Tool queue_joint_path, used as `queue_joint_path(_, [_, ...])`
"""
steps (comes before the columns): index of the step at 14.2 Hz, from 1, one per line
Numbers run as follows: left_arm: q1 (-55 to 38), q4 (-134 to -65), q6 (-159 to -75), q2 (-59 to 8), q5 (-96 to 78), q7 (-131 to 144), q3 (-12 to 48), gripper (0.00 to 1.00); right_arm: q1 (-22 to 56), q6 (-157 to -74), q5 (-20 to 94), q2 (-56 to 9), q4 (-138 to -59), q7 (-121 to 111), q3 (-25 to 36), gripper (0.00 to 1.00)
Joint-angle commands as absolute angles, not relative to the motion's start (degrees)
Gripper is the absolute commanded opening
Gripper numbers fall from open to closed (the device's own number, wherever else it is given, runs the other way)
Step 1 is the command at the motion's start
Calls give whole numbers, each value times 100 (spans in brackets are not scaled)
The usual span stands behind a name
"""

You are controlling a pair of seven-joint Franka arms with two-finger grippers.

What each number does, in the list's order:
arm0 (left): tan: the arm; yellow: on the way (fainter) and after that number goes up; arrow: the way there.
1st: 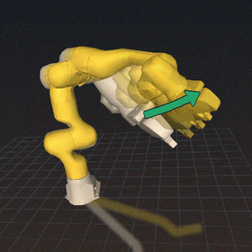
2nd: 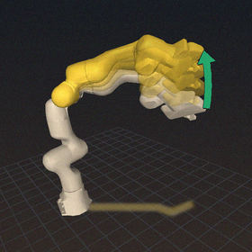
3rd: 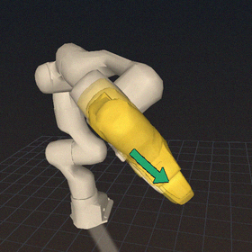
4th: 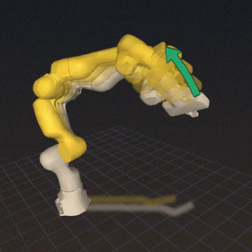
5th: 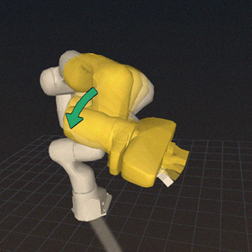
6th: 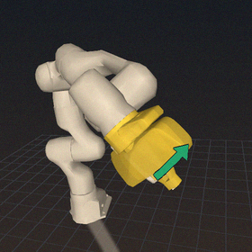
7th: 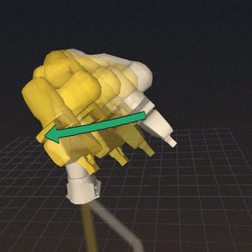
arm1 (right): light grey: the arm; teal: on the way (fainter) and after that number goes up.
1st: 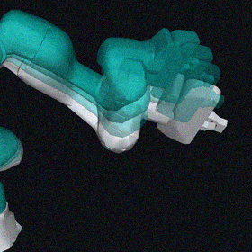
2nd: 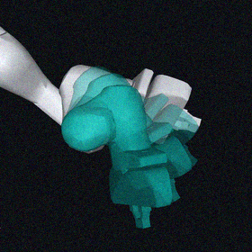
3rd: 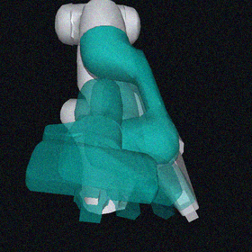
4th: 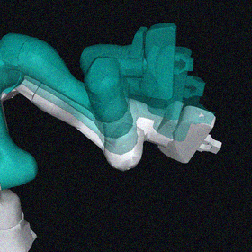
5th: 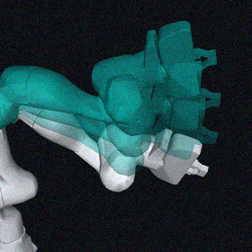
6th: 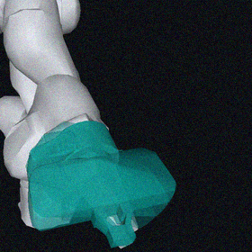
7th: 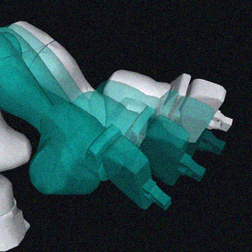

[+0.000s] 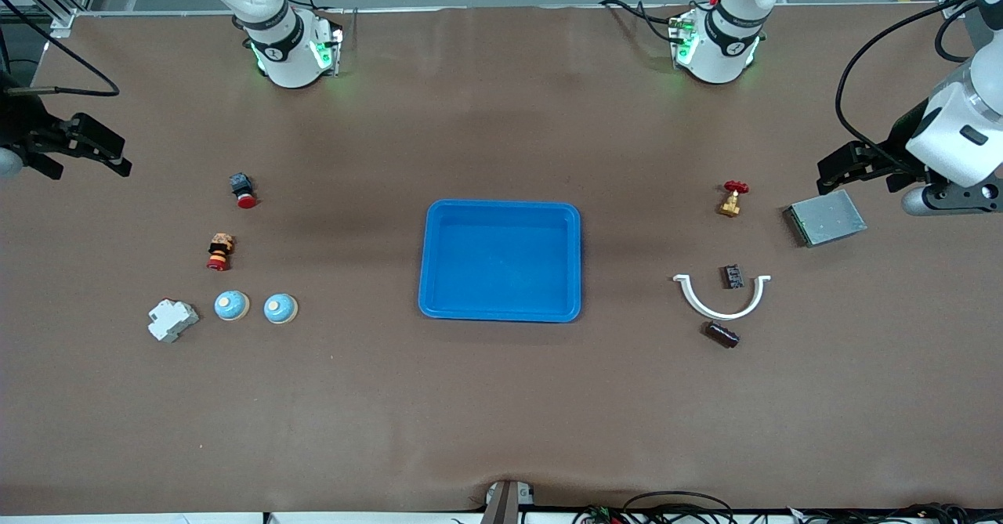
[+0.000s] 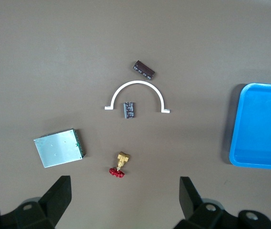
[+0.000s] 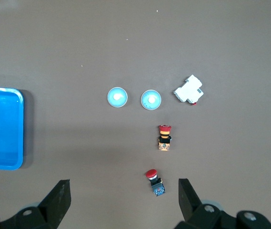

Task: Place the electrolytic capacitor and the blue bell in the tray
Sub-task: 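Move the left gripper toward the dark capacitor beside the white arch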

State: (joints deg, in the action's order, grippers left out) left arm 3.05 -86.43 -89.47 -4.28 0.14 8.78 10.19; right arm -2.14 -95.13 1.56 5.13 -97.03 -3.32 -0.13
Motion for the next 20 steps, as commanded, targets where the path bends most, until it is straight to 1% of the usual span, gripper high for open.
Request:
queue_joint_path(1, [308,-8648,-8974,-413,-26,897,1019,100,-299,-9483,246,598,-9738,-290,-62,100])
queue_joint_path(8, [325,-8648,-8930,-448,-79,923,1019,100,-290,-9492,246,589,-9738,-290,-62,100])
queue_joint_path(14, [290,-8649,-8903,-659,-26,940,1011,100,-299,-9501,246,589,-9747,-290,-62,100])
queue_joint_path(17, [334,-8613,-8973,-1018,-88,1203,1002,100,-290,-9501,246,589,-9747,-290,-70,100])
queue_joint_path(20, [317,-8543,-9333,-1431,0,1379,976,100,-290,-9501,246,589,-9738,-290,-70,100])
